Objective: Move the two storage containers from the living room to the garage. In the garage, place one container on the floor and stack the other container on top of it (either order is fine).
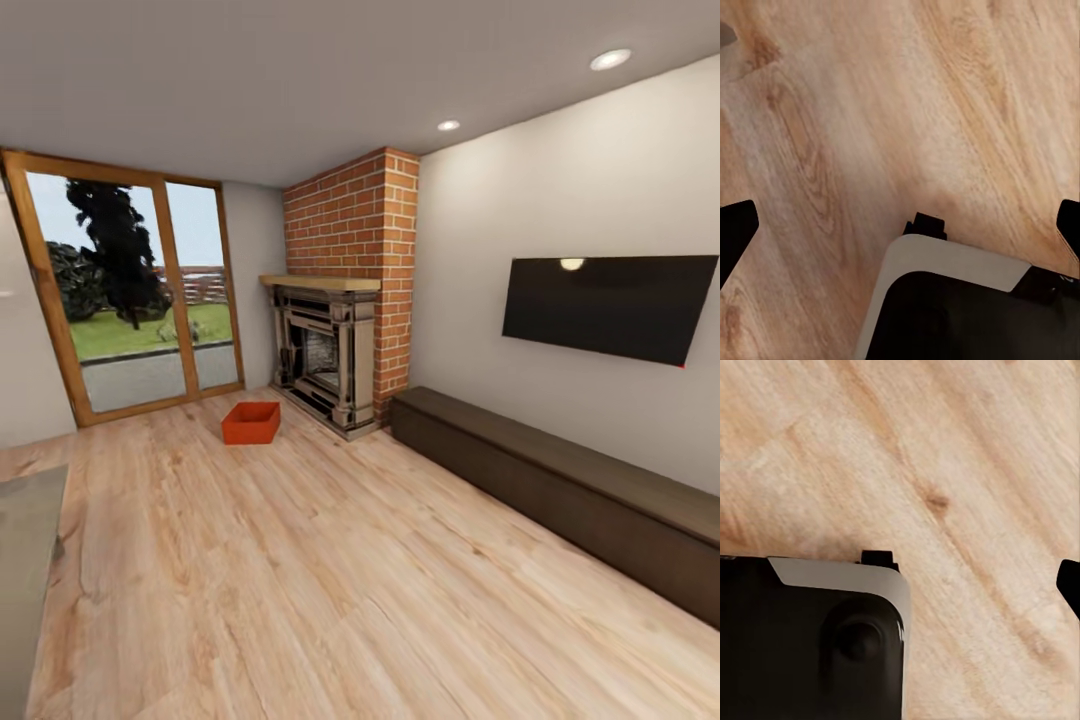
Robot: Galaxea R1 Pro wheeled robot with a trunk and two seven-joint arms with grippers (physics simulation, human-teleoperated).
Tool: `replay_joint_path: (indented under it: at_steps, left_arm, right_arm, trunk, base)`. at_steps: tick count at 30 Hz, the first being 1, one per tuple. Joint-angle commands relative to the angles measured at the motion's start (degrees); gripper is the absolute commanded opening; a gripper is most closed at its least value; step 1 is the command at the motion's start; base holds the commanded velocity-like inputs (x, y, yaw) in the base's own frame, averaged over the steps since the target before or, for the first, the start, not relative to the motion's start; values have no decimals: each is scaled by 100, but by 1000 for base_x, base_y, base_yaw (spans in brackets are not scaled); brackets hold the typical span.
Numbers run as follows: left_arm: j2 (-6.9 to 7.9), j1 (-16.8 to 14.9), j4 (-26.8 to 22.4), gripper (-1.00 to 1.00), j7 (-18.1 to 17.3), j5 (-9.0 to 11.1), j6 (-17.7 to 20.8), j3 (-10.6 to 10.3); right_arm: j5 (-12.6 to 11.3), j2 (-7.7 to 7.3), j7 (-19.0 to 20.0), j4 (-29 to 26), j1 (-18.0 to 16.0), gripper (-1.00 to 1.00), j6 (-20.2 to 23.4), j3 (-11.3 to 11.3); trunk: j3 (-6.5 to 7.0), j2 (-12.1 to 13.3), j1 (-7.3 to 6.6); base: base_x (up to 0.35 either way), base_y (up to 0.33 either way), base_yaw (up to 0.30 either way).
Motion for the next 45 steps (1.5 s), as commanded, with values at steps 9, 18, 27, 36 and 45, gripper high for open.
replay_joint_path:
  at_steps: [9,18,27,36,45]
  left_arm:
    - [-2,-5,6,100,3,22,-23,23]
    - [-2,-5,6,100,3,22,-23,23]
    - [-2,-5,6,100,3,22,-23,23]
    - [-2,-5,6,100,3,15,-23,23]
    - [-2,-5,6,100,3,16,-23,23]
  right_arm:
    - [-25,-10,-15,18,-8,100,-32,46]
    - [-24,-7,-15,18,-8,100,-32,48]
    - [-20,-5,-15,18,-8,100,-29,49]
    - [-20,-2,-15,18,-8,100,-31,49]
    - [-12,-4,-14,18,-8,100,1,56]
  trunk:
    - [-8,-5,4]
    - [-8,-5,4]
    - [-8,-5,4]
    - [-8,-5,4]
    - [-8,-5,4]
  base:
    - [326,0,269]
    - [326,0,269]
    - [326,0,230]
    - [326,0,14]
    - [326,0,0]
